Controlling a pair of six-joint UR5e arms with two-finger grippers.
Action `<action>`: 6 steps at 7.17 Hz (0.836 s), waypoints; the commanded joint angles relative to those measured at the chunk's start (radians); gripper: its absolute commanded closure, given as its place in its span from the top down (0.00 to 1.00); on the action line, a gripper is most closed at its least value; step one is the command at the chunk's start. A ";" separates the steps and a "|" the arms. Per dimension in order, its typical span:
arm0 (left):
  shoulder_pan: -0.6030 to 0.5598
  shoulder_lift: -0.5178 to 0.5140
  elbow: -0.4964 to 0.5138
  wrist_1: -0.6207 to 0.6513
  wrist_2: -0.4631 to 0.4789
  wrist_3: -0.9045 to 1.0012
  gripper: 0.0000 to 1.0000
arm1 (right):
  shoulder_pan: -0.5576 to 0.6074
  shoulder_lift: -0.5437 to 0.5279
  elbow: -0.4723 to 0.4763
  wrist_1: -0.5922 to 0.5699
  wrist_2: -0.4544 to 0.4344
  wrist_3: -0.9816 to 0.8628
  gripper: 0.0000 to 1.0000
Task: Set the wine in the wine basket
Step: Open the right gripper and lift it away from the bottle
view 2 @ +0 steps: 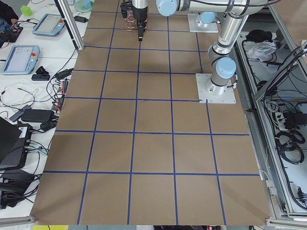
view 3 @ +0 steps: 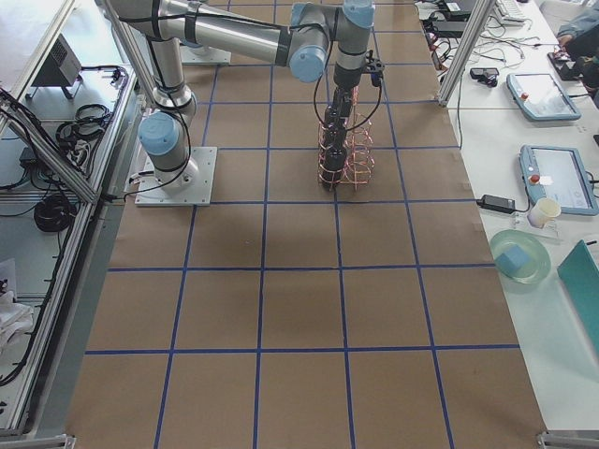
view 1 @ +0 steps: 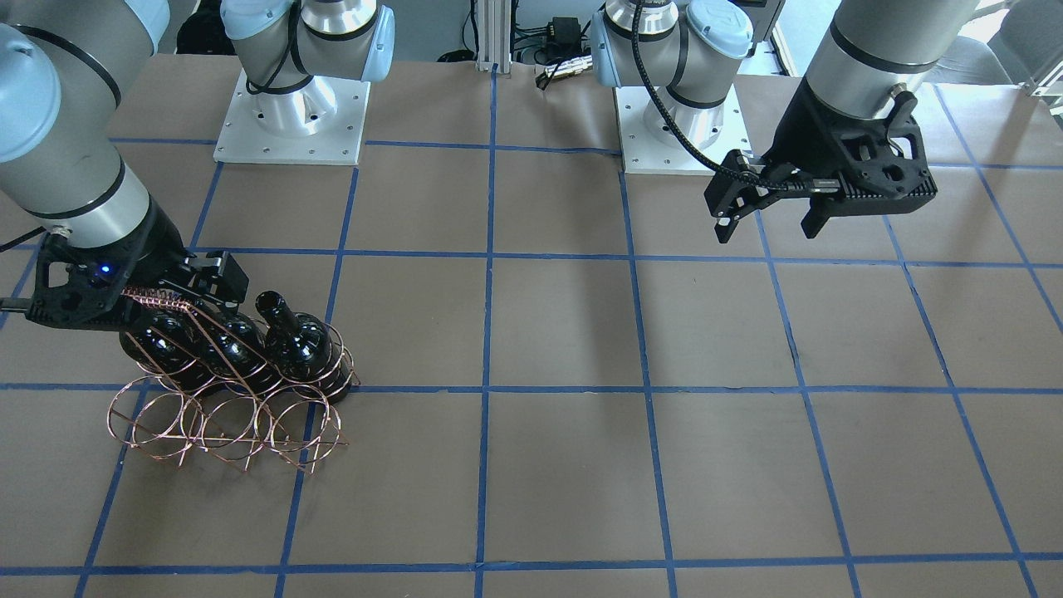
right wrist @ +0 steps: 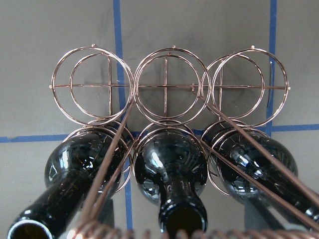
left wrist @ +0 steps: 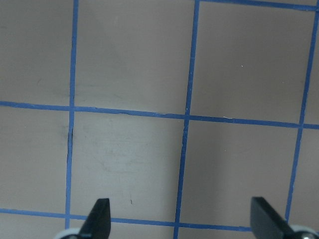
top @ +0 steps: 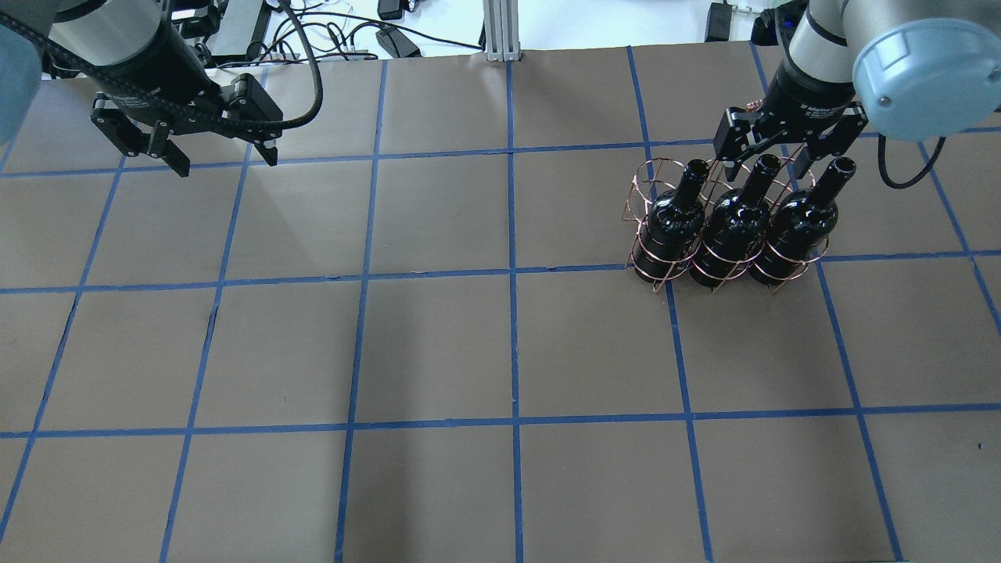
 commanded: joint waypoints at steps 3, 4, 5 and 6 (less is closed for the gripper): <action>0.001 -0.001 -0.009 -0.004 0.005 -0.001 1.00 | 0.101 -0.103 -0.053 0.098 -0.002 0.119 1.00; 0.001 0.007 -0.009 0.002 0.006 -0.003 1.00 | 0.139 -0.122 -0.057 0.103 -0.008 0.121 1.00; 0.001 0.002 -0.015 -0.004 0.006 -0.006 1.00 | 0.137 -0.146 -0.060 0.110 0.004 0.120 1.00; 0.002 0.004 -0.040 -0.003 0.005 -0.001 1.00 | 0.141 -0.154 -0.072 0.115 0.006 0.120 1.00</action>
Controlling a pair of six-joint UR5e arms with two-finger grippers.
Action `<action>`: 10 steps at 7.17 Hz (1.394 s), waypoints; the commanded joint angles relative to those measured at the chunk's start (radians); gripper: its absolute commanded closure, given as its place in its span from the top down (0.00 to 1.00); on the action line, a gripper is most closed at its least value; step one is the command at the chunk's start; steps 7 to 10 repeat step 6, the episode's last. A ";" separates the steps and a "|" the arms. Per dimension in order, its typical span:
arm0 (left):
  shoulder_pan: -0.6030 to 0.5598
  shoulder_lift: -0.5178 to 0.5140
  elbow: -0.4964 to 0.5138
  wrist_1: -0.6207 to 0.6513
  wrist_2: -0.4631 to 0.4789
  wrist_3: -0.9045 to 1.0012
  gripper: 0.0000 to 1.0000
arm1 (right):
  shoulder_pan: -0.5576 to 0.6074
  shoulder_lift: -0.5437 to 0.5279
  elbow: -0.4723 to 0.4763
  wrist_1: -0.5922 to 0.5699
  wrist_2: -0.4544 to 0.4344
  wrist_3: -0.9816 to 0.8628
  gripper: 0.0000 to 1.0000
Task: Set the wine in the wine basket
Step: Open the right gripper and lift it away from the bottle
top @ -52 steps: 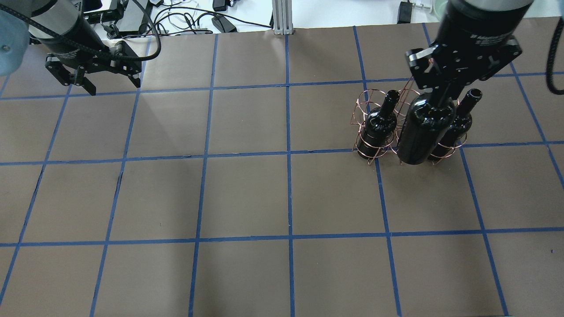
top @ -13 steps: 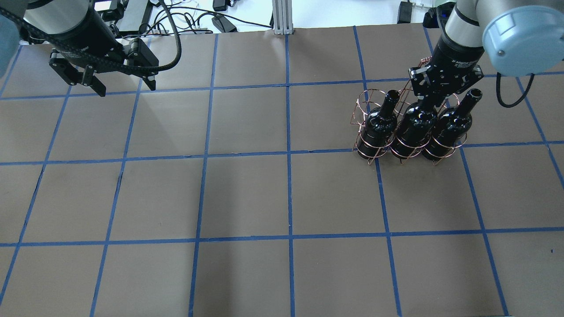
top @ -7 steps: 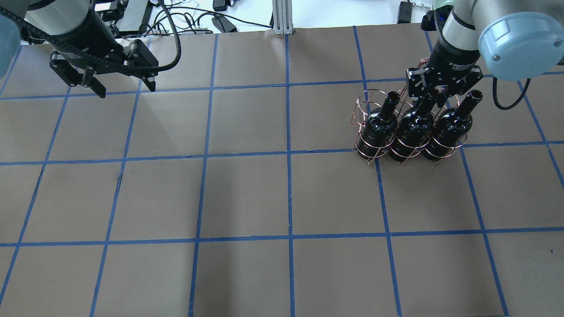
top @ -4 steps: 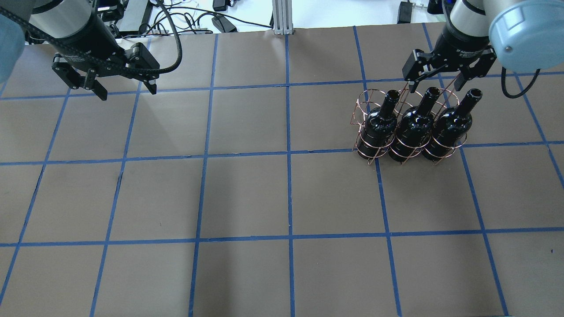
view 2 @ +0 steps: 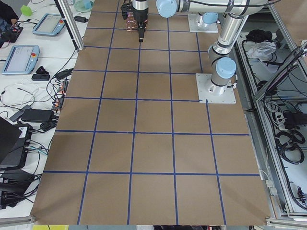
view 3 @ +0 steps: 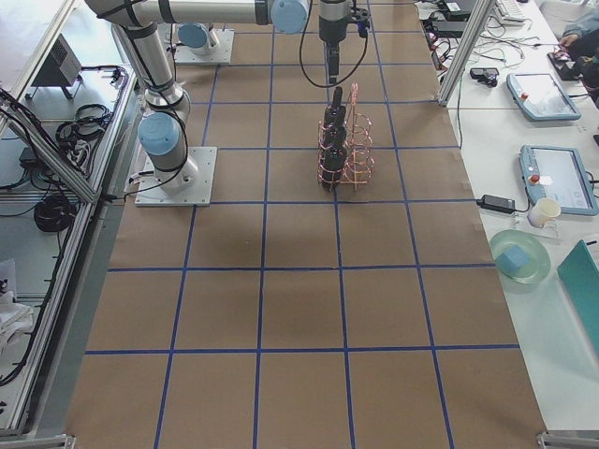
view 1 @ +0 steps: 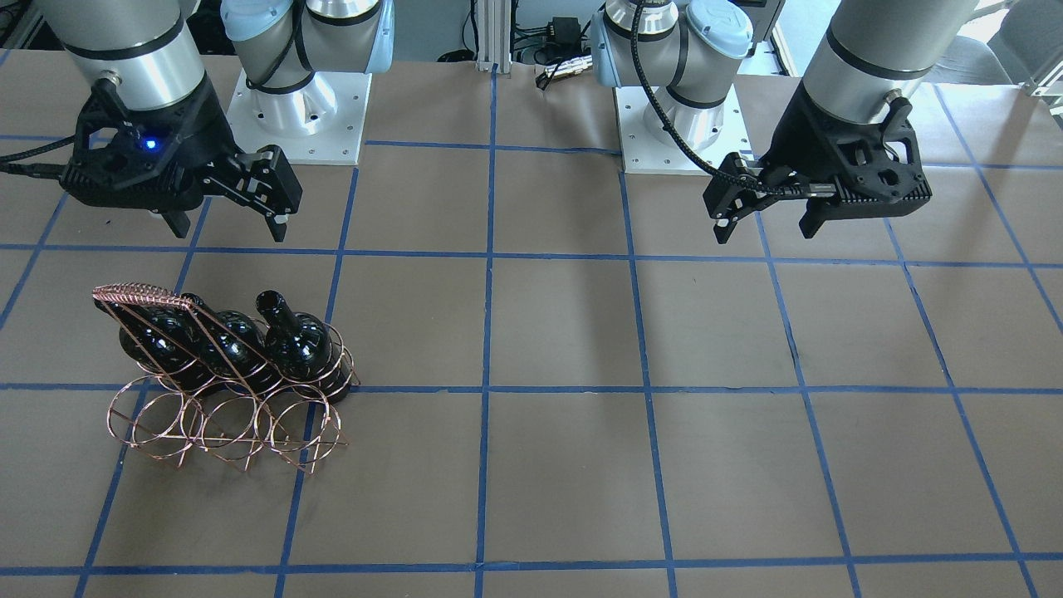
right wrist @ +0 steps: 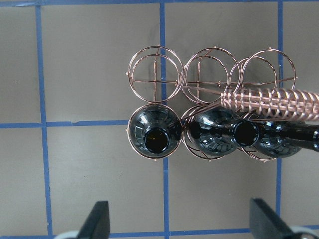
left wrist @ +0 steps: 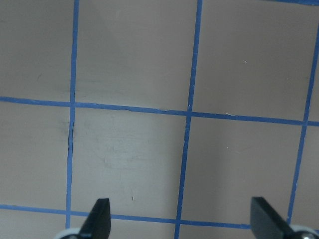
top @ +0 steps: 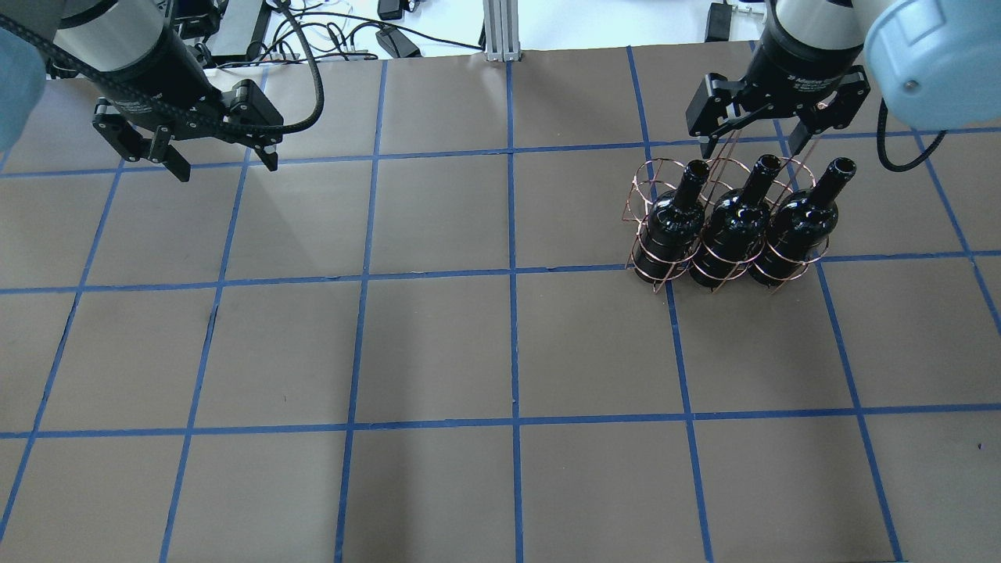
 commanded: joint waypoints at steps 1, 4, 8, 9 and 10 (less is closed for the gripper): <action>0.000 -0.009 -0.058 0.003 -0.011 -0.007 1.00 | 0.009 -0.028 -0.019 0.049 0.006 0.003 1.00; -0.002 -0.028 -0.114 -0.002 -0.004 -0.002 1.00 | 0.009 -0.030 -0.019 0.053 0.007 0.002 1.00; -0.002 -0.019 -0.109 0.000 -0.002 0.002 1.00 | 0.011 -0.033 -0.017 0.100 0.023 -0.001 1.00; -0.002 -0.019 -0.109 0.000 -0.002 0.002 1.00 | 0.011 -0.033 -0.017 0.100 0.023 -0.001 1.00; -0.002 -0.019 -0.109 0.000 -0.002 0.002 1.00 | 0.011 -0.033 -0.017 0.100 0.023 -0.001 1.00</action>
